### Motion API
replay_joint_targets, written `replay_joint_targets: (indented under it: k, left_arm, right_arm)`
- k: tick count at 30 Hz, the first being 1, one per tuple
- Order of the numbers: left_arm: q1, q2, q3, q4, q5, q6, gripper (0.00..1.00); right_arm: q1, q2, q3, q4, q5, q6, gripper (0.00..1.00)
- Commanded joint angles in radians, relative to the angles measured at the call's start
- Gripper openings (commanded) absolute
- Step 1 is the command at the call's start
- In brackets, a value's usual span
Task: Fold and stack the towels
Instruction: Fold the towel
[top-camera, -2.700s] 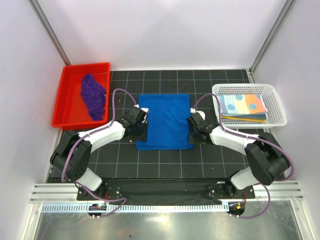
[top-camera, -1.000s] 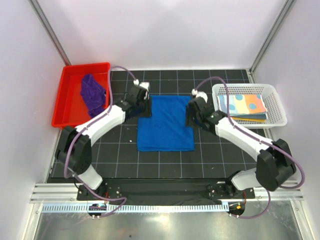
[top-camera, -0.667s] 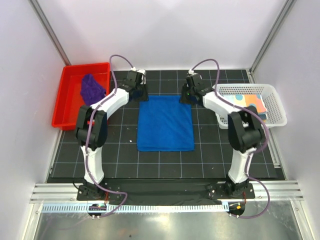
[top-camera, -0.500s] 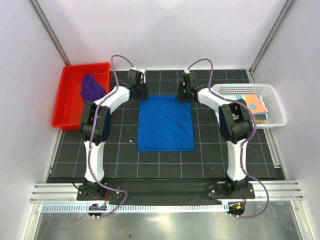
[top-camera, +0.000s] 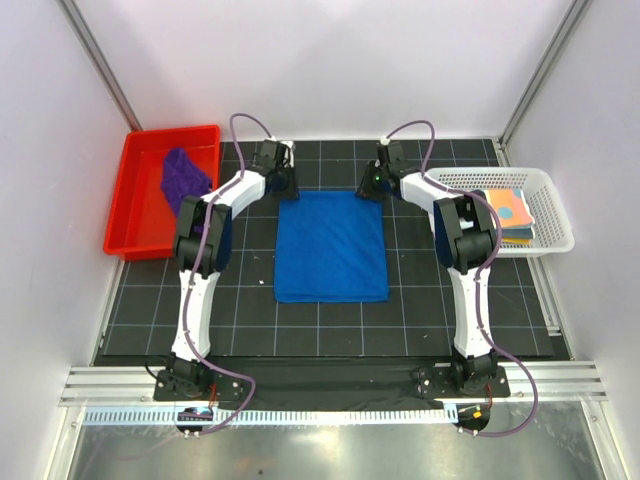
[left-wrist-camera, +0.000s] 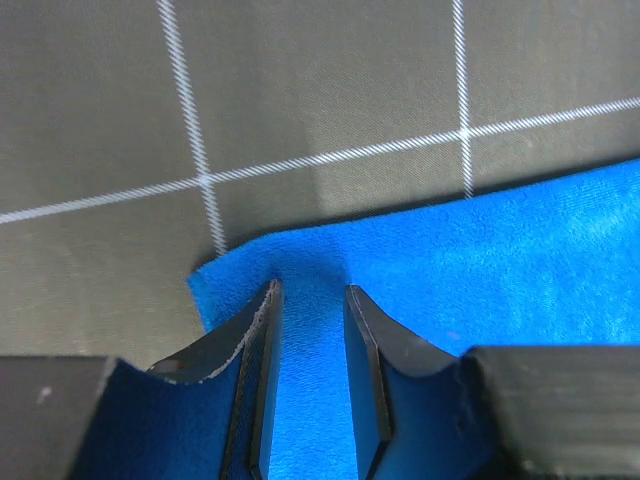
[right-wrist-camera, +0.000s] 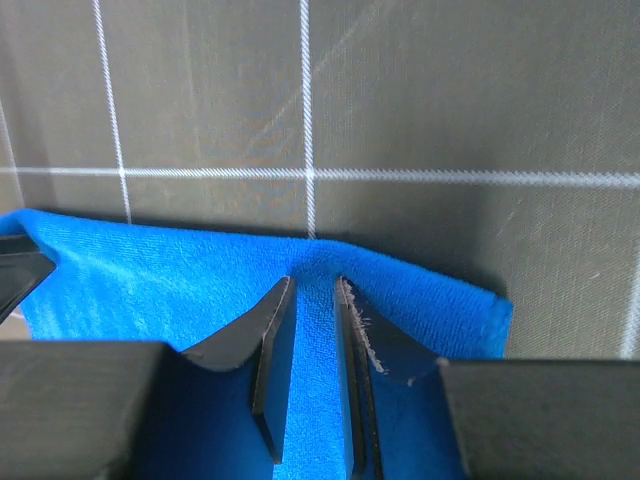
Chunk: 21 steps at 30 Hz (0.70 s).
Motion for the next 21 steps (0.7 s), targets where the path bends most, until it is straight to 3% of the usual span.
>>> replay_joint_targets:
  k: [1, 17, 21]
  left_arm:
    - [0.016, 0.007, 0.042, 0.007, -0.025, -0.003, 0.34]
    - [0.036, -0.007, 0.039, 0.002, -0.043, -0.016, 0.34]
    - [0.038, -0.022, 0.048, 0.002, -0.024, -0.010, 0.36]
  right_arm:
    - [-0.017, 0.017, 0.022, 0.043, -0.022, 0.025, 0.30]
    - [-0.070, -0.035, -0.007, 0.066, -0.004, -0.017, 0.30]
    - [-0.076, -0.038, 0.068, -0.017, 0.042, -0.081, 0.32]
